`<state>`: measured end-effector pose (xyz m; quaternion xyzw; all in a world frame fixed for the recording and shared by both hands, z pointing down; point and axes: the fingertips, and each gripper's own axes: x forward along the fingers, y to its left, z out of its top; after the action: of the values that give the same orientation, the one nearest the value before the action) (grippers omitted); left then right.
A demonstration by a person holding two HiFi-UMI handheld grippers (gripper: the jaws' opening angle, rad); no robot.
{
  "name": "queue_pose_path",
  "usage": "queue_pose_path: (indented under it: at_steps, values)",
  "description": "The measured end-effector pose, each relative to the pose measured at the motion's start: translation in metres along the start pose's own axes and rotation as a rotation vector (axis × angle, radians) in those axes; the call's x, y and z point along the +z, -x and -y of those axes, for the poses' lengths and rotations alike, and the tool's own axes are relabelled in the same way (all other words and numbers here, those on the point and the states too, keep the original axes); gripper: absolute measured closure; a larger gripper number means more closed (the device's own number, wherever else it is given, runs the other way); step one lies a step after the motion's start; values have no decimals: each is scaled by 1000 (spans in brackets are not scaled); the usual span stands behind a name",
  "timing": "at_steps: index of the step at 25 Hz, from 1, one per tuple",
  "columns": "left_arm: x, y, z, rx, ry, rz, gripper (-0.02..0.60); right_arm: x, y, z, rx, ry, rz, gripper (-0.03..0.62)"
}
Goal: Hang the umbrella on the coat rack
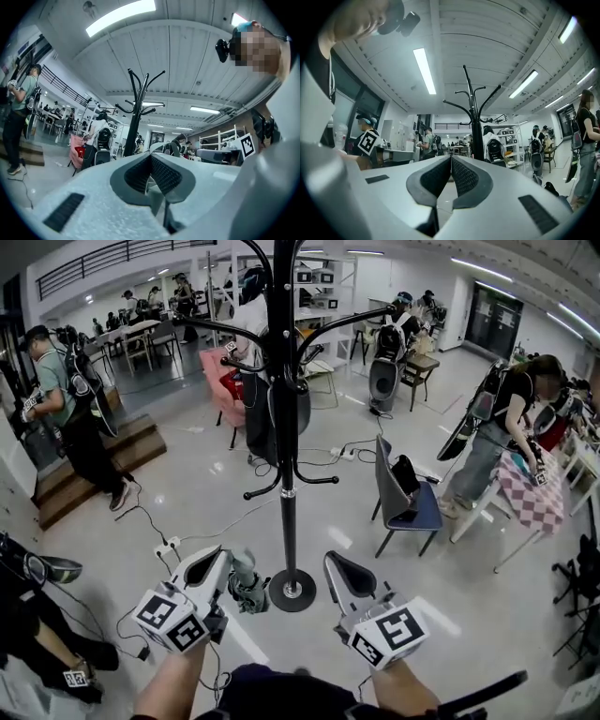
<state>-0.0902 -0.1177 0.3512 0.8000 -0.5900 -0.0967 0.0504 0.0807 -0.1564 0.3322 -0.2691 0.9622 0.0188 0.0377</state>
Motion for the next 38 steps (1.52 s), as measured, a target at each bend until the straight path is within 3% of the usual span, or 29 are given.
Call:
queue_pose_path:
  at_steps: [26,38]
  values:
    - [-27,-76,-104,-48,75,-88,572,-22,-101,19,-44,31,-98,585]
    - [-53,-115,-142,-95,39,-140,572,-41,-133,38,-99,-1,-135,584]
